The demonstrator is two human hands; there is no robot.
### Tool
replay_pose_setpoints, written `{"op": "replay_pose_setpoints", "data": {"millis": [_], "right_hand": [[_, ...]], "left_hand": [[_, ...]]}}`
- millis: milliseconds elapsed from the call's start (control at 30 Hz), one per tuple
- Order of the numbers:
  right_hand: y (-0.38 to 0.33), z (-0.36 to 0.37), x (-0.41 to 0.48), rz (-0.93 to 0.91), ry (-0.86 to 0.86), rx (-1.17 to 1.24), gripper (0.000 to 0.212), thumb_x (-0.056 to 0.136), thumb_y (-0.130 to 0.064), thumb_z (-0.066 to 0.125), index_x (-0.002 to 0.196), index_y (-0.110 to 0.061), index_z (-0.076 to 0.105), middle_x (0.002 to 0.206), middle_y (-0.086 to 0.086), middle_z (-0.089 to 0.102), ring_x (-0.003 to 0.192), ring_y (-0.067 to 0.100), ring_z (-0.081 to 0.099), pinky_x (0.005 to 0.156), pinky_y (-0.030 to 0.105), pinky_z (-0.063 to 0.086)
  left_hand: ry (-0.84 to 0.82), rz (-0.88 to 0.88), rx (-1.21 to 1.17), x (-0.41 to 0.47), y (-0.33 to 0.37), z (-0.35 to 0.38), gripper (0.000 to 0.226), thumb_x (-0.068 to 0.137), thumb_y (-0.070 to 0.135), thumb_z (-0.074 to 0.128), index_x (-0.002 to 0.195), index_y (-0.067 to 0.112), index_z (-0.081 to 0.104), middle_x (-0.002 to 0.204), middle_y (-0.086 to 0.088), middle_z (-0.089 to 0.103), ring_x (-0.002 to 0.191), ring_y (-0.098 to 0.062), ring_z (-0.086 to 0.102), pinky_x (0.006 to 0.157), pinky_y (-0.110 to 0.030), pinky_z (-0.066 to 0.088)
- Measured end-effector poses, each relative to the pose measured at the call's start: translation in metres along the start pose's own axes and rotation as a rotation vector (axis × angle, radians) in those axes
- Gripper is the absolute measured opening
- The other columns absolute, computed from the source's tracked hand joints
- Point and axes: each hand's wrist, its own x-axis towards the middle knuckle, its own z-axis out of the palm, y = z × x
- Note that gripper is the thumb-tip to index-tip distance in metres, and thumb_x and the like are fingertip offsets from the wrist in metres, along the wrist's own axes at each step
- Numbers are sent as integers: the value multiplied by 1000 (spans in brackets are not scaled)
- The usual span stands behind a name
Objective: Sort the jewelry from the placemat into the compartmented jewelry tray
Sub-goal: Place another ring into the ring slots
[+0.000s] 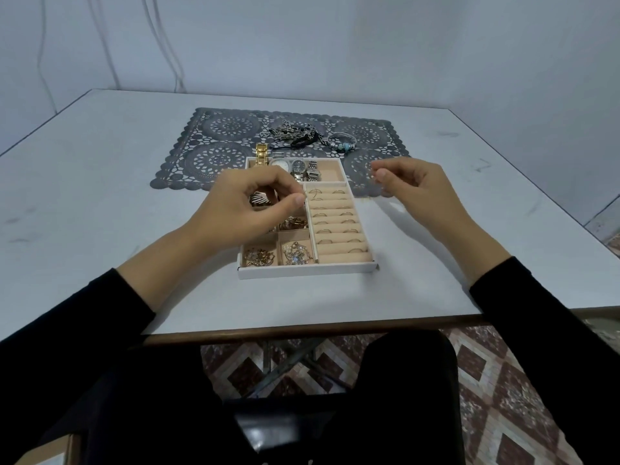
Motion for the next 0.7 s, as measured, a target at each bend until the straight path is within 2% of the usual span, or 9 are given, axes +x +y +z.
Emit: {"op": "replay_pose_setpoints", "data": {"millis": [100, 233, 300, 333, 400, 467, 533, 600, 700], "right_hand": [[8, 6, 1, 6, 54, -202, 28, 94, -29, 59, 121, -26, 64, 117, -9, 66, 103, 5, 61, 98, 27, 47], [11, 11, 1, -70, 18, -441, 40, 95, -28, 56, 133, -16, 56, 134, -1, 57, 122, 11, 51, 102, 18, 36], [12, 13, -1, -76, -14, -478, 41, 95, -27, 56, 134, -12, 54, 135, 1, 56, 124, 14, 51, 95, 10, 32], [13, 14, -1, -83, -29, -506, 40, 96, -26, 56, 132, -10, 55, 132, 3, 58, 121, 16, 53, 91, 10, 33], [15, 16, -2, -101, -68, -571, 34, 96, -24, 55, 124, -5, 59, 122, 9, 63, 113, 23, 57, 90, 21, 39], [15, 17, -3, -98, -93, -595, 31, 96, -24, 54, 118, -3, 61, 117, 11, 65, 109, 25, 57, 91, 30, 40], [16, 17, -3, -98, -95, -593, 30, 96, -24, 54, 117, -4, 62, 116, 9, 66, 109, 24, 57, 90, 28, 39], [17, 16, -2, -96, -96, -597, 30, 96, -24, 54, 117, -5, 62, 115, 8, 66, 108, 23, 57, 89, 26, 38], [17, 16, -3, -88, -97, -589, 30, 96, -24, 55, 116, -4, 63, 116, 9, 66, 109, 23, 57, 89, 25, 38]], "left_hand": [[-39, 0, 1, 0, 1, 2, 9, 90, 13, 68, 95, 5, 71, 87, 0, 71, 80, -9, 66, 73, -17, 49], [-92, 5, 22, 0, 1, 4, 14, 91, 23, 68, 96, 10, 72, 89, 1, 72, 84, -20, 68, 75, -35, 57], [-128, -1, 40, 0, 2, 5, 17, 91, 27, 67, 96, 12, 72, 88, 6, 71, 83, -19, 68, 72, -40, 56], [-149, 3, 53, 1, 3, 5, 17, 91, 28, 66, 96, 12, 71, 87, 9, 71, 82, -18, 67, 70, -40, 56], [-190, 27, 97, 3, 4, 4, 18, 92, 30, 64, 95, 14, 71, 85, 11, 69, 80, -15, 67, 67, -36, 55], [-234, 64, 151, 5, 7, 3, 19, 92, 33, 62, 95, 16, 71, 85, 14, 68, 80, -10, 65, 65, -25, 51], [-281, 98, 187, 8, 10, 2, 21, 91, 34, 60, 94, 16, 71, 86, 17, 66, 80, -3, 62, 67, -15, 45], [-329, 110, 225, 9, 13, 4, 22, 91, 35, 59, 93, 17, 71, 85, 16, 65, 79, -2, 60, 68, -17, 46], [-421, 104, 280, 11, 19, 8, 14, 92, 33, 60, 91, 22, 70, 80, 18, 64, 77, -6, 59, 67, -29, 48]]}}
